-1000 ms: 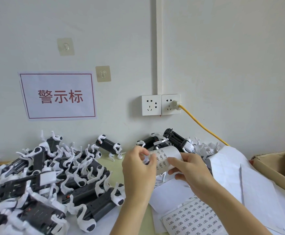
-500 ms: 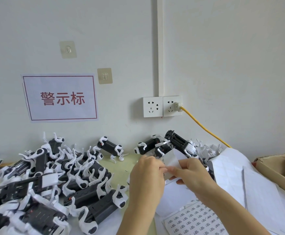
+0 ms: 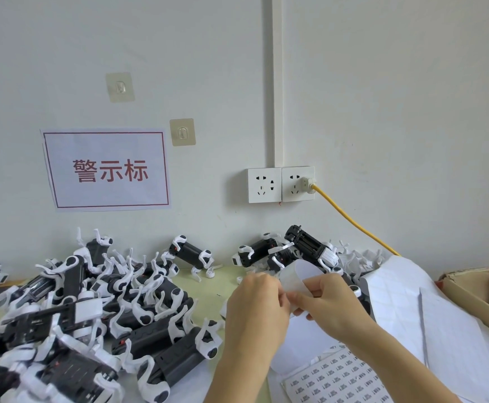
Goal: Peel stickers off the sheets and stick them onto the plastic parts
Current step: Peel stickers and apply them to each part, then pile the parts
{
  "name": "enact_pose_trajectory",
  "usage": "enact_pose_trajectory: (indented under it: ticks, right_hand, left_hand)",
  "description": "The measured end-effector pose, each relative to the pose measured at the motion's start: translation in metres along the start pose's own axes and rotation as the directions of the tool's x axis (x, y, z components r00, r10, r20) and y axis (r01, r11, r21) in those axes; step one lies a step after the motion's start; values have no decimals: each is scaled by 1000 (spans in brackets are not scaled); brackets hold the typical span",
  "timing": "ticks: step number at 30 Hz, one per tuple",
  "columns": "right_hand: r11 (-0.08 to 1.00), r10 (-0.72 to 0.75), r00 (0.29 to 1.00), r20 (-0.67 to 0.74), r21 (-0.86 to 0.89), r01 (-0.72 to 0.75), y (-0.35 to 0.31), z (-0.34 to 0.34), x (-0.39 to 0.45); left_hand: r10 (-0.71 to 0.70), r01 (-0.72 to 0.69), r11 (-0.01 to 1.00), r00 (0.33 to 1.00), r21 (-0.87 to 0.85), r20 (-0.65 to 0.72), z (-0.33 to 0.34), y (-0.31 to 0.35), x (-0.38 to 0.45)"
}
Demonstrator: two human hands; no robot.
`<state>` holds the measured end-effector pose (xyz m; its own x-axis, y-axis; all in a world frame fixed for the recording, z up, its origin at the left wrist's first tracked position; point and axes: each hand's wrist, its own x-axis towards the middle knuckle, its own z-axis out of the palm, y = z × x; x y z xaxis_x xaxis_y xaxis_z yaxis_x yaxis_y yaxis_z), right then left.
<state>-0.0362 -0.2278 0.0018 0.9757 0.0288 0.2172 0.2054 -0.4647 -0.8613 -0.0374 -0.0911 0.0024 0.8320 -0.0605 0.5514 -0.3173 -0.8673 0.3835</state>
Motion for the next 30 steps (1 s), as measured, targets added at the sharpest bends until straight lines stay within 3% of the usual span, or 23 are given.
enact_pose_trajectory:
  ticks: [12,23,30]
  right_hand:
    - [999,3,1000,-3,37,-3,2,-2,1]
    - [995,23,999,31,91,-26,4,-2,2]
    - [991,28,999,37,129,-33,3,-2,2]
  left_hand:
    - [25,-26,998,999,-52,-20,1,-3,0]
    - [84,-82,996,995,32,-58,6,-1,0]
    - [47,-49,998,997,-36,-54,6,-4,2]
